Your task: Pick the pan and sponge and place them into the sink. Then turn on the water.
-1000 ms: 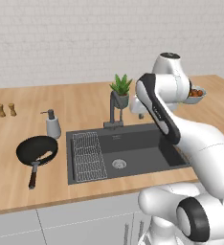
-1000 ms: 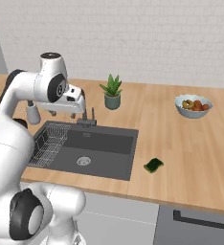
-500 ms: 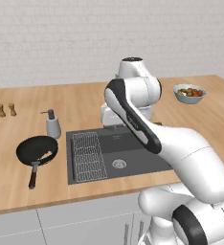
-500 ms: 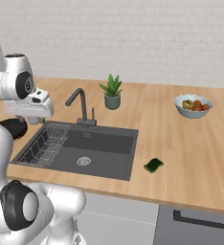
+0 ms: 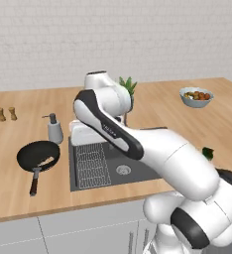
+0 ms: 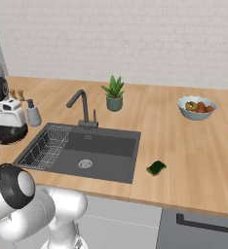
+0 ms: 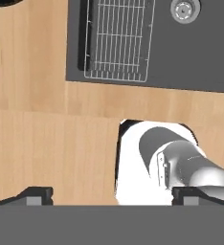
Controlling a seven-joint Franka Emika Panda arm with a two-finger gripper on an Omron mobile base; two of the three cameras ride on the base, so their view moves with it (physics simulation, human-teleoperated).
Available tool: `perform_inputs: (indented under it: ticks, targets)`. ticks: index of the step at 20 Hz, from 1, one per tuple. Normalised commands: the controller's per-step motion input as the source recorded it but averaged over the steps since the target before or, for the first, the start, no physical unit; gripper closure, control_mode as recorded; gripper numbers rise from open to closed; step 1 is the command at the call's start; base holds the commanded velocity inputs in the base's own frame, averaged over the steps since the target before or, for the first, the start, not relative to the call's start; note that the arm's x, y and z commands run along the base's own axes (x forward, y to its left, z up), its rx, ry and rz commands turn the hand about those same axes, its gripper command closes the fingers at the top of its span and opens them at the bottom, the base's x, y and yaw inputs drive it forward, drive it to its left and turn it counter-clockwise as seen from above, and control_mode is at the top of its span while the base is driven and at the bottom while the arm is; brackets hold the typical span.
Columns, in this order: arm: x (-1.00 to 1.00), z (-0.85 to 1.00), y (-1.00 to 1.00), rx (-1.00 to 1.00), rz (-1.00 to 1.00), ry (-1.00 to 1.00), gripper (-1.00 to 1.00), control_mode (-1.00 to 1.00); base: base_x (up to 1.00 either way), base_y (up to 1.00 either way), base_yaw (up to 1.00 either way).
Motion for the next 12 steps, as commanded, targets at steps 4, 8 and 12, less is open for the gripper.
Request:
perform_inputs:
  ticks: [4, 8, 12]
  targets:
    - [-0.1, -0.21, 0.48, -0.05, 0.17, 0.15, -1.0, -1.0, 0.0, 0.0, 0.0]
    - [-0.05, -0.35, 0.41, -0.05, 0.12, 0.0, -1.0, -1.0, 0.0, 0.0, 0.0]
    - [0.0, -0.65, 0.86, 0.0, 0.11, 0.01, -1.0, -1.0, 0.0, 0.0, 0.0]
